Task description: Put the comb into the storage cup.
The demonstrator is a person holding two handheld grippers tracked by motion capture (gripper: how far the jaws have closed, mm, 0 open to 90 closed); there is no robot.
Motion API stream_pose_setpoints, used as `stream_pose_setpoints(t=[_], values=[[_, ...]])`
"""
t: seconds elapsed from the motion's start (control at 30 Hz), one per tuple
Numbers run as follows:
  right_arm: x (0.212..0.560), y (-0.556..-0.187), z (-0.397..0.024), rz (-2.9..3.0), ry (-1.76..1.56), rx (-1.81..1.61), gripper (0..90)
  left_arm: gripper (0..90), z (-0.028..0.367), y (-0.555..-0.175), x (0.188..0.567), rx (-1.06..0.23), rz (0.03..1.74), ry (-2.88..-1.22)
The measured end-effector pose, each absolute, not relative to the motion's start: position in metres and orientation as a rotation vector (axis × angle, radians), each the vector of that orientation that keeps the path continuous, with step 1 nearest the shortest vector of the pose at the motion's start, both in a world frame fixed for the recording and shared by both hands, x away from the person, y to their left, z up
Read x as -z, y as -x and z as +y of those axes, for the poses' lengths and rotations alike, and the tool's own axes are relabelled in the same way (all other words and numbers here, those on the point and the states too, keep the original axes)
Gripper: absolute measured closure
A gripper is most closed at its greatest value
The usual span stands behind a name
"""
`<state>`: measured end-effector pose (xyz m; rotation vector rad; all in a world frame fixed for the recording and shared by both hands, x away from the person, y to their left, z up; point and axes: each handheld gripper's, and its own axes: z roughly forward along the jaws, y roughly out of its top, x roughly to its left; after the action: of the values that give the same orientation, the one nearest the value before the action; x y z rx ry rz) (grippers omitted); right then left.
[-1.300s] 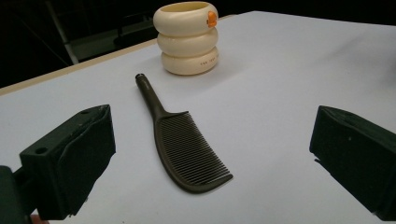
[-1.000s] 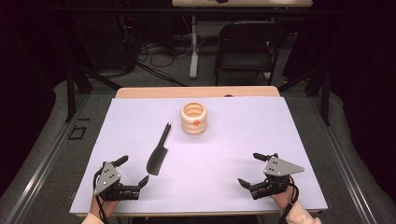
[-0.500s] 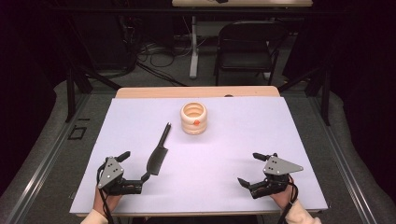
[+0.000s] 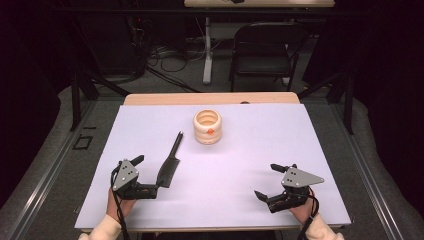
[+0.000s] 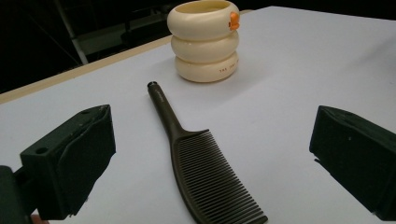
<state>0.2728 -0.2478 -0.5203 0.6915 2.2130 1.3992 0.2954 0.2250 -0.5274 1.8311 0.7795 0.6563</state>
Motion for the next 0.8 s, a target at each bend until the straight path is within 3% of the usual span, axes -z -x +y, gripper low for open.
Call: stream_pose_setpoints(t=[0.8], values=[[0.521,-0.274,-0.247,2.221,-0.694,-1.392,0.0,0.6,0.216,-0.329,0.519,-0.666,0.812,-1.859]])
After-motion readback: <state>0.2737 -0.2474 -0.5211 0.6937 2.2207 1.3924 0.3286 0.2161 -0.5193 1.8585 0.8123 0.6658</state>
